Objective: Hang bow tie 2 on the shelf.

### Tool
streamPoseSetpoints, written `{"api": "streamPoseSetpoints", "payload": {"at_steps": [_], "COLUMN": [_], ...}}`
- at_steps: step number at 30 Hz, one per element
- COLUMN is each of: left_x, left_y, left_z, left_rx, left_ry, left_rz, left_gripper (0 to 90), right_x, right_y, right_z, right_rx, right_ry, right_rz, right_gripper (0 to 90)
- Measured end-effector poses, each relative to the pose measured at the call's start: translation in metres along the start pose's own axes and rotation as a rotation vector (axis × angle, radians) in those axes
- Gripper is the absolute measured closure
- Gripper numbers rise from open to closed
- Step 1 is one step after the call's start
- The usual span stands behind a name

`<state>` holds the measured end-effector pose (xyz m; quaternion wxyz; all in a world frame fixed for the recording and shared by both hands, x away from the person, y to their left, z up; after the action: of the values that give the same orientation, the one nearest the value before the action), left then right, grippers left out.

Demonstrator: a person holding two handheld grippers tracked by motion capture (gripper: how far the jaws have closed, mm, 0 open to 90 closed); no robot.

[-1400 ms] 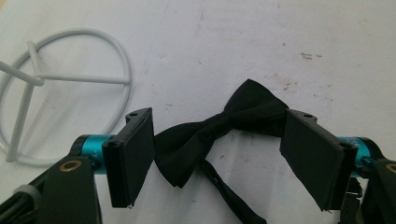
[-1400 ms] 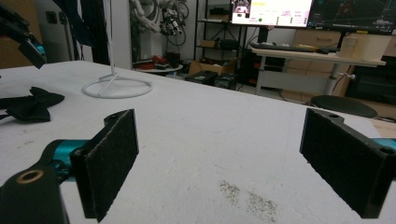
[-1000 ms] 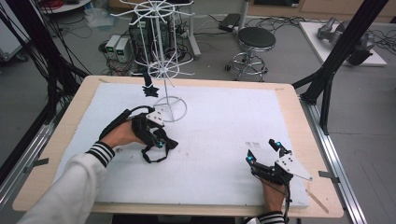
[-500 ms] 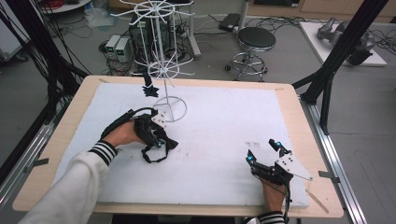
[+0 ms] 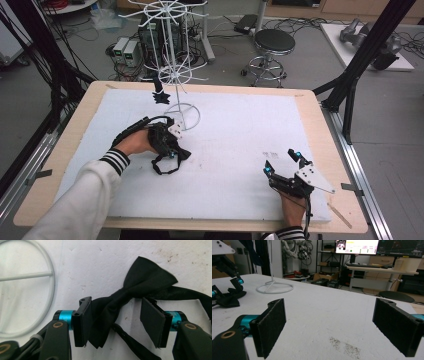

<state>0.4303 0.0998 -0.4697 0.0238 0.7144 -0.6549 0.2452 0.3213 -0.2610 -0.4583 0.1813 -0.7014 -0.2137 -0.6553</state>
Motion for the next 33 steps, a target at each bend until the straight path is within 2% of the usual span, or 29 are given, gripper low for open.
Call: {"api": "streamPoseSetpoints", "payload": {"at_steps": [9, 18, 25, 33], "left_x": [-0.0005, -0.0006, 0.0005, 0.0015], "left_y": [0.0013, 0.0017, 0.0037, 0.0052], "left_z": [0.0039, 0.0046, 0.0021, 0.0017], "left_rx": [0.012, 0.038, 0.050, 0.048], "left_ry": [-0.020, -0.046, -0.067, -0.066], "left_rz": [0.018, -0.001, -0.013, -0.029], "left_gripper": [48.6, 60.5, 75.9, 79.2], "right_x": [0.0000, 0.0000, 0.0000, 0.0000], "right_y": [-0.0001, 0.0000, -0.0003, -0.0002], "right_z": [0.0000, 0.0000, -0.0002, -0.0003], "right_rx": [0.000, -0.001, 0.002, 0.002], "right_ry": [0.000, 0.000, 0.001, 0.001], "right_rz": [0.001, 0.000, 0.004, 0.005], "right_gripper": [10.9, 10.9, 10.9, 10.9]}}
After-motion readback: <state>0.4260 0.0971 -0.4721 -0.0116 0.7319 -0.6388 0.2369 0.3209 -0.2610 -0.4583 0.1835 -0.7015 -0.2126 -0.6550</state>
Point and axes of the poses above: each handheld gripper's, and its own axes: z roughly forward along the jaws, x roughly out of its top, y roughly to its right, the point moved 7 cm from there along z, roughly forward along the jaws, and after that the axes turned 7 degrees about x, right-handed, at the moved point
